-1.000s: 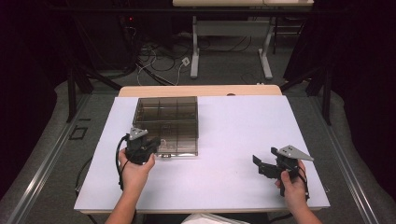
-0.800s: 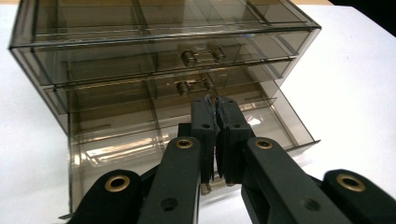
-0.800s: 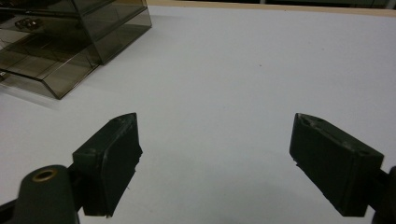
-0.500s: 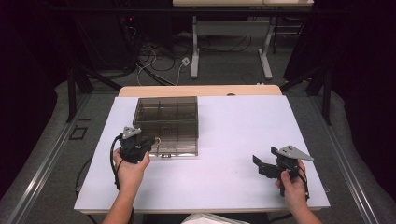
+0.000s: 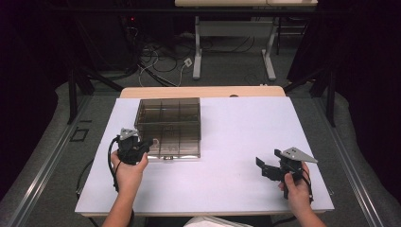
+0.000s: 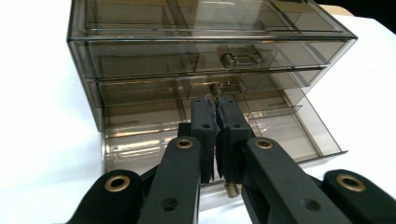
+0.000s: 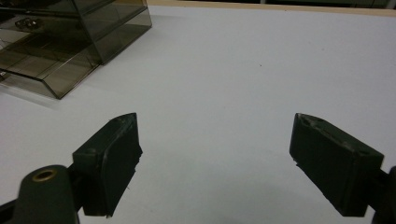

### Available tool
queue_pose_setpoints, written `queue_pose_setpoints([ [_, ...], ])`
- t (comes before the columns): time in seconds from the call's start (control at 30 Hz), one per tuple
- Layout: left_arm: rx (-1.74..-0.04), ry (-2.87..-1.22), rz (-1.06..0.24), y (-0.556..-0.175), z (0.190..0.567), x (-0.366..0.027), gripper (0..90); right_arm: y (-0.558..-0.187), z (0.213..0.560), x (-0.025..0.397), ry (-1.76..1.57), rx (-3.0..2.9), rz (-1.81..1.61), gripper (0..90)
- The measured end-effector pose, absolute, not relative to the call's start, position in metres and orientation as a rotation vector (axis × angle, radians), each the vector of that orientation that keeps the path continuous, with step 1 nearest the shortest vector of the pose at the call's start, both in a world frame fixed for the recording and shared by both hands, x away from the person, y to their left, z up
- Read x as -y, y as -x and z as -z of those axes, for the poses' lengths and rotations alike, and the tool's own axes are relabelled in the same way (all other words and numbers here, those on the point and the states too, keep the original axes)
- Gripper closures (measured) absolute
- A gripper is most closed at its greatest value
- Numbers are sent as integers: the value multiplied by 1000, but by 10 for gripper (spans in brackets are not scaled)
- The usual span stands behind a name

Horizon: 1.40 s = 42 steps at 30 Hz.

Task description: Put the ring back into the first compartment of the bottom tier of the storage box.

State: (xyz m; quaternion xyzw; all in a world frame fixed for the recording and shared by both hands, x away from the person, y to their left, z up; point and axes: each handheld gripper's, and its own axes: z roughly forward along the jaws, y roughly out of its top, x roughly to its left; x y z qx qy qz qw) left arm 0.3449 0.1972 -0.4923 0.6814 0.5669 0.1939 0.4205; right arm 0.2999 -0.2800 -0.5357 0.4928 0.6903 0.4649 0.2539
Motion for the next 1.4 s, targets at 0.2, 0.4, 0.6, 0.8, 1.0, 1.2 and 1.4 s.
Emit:
queue_pose_setpoints([
  [0.2, -1447, -1691, -488, -347, 497, -202, 869, -300, 536, 280, -1337, -1878, -1264, 156],
  [0.4, -1479, -1703, -508, -351, 504, -207, 869, -300, 535, 280, -1341, -1889, -1254, 156],
  [0.6, -1509, -1699, -505, -354, 510, -212, 869, -300, 535, 280, -1341, -1889, -1254, 156],
  [0.8, -1530, -1694, -501, -356, 514, -215, 869, -300, 536, 280, -1332, -1882, -1259, 156],
  [1.0, -1548, -1693, -500, -358, 519, -217, 869, -300, 536, 280, -1330, -1888, -1261, 156],
  [1.2, -1566, -1690, -491, -361, 525, -218, 869, -300, 536, 280, -1331, -1888, -1260, 156],
  [1.4, -1573, -1698, -490, -362, 528, -219, 869, -300, 536, 280, -1331, -1889, -1262, 156],
])
